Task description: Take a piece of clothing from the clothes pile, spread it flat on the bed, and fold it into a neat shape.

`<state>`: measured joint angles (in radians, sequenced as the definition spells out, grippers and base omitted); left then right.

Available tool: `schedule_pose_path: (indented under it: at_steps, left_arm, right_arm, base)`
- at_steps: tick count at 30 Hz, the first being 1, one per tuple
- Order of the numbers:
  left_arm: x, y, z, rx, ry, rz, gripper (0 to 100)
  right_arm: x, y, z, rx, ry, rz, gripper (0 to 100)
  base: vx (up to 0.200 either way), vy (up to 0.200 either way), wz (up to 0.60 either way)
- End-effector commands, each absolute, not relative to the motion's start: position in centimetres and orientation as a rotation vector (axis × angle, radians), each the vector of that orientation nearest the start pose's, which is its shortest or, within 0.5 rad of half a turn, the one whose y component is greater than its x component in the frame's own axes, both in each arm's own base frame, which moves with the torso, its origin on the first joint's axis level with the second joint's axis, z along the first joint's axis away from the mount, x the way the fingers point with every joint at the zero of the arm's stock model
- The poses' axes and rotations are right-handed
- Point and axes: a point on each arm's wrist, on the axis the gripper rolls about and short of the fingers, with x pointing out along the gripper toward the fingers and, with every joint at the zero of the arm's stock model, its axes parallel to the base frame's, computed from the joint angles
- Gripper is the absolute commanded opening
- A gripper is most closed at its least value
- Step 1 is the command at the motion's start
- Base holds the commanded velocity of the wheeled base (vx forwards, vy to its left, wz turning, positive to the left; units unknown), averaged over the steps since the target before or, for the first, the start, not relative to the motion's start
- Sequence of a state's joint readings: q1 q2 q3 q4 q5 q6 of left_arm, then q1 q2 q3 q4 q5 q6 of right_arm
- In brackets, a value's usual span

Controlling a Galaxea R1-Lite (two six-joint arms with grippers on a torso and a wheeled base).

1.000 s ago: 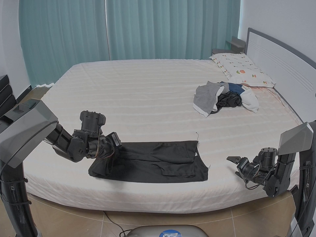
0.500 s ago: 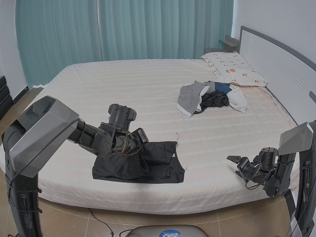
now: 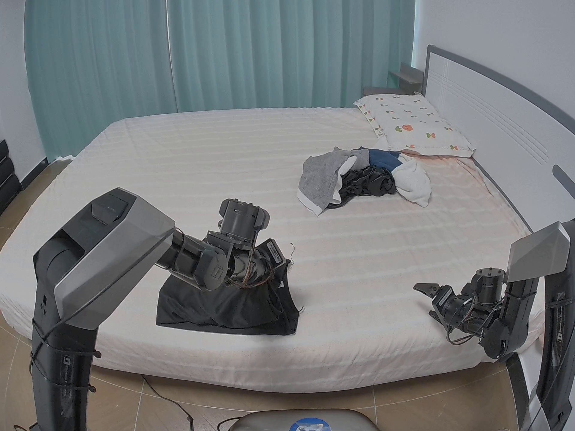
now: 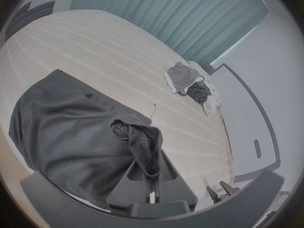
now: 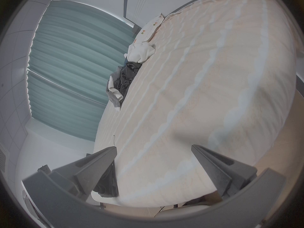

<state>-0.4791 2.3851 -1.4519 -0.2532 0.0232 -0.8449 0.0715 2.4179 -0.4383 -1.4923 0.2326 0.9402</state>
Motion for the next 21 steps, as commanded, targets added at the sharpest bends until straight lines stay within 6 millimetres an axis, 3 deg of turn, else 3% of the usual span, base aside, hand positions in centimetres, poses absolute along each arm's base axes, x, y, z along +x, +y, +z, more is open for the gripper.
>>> schedule_pose_path:
  at_steps: [1,2,3,9,13,18,21]
  left_arm:
    - [41.7,-21.4,3.3,-0.621,0.792,-0.101,0]
    - [41.7,-21.4,3.3,-0.622,0.790,-0.101,0]
    - [42.0,-21.4,3.2,-0.625,0.770,-0.088,100]
    - [41.8,-21.5,3.2,-0.647,0.773,-0.085,100]
    - [41.8,-20.6,5.1,-0.703,0.745,-0.070,100]
    - [41.9,-17.0,6.8,-0.740,0.713,-0.011,100]
    - [42.1,-14.2,6.7,-0.757,0.710,0.052,100]
  right_arm:
    - [31.3,2.8,-4.0,0.953,0.595,0.047,100]
    - [31.3,2.8,-4.0,0.953,0.596,0.046,100]
    - [31.3,2.8,-4.0,0.953,0.596,0.046,100]
    - [31.3,2.8,-4.0,0.952,0.596,0.046,100]
    - [31.3,2.8,-4.0,0.952,0.596,0.046,100]
    - [31.3,2.8,-4.0,0.952,0.595,0.047,100]
    - [31.3,2.8,-4.0,0.952,0.596,0.046,100]
  base:
    - [0.000,0.000,0.00]
    - [0.000,0.000,0.00]
    - [0.000,0.000,0.00]
    - [0.000,0.000,0.00]
    - [0.000,0.000,0.00]
    - [0.000,0.000,0.00]
    - [0.000,0.000,0.00]
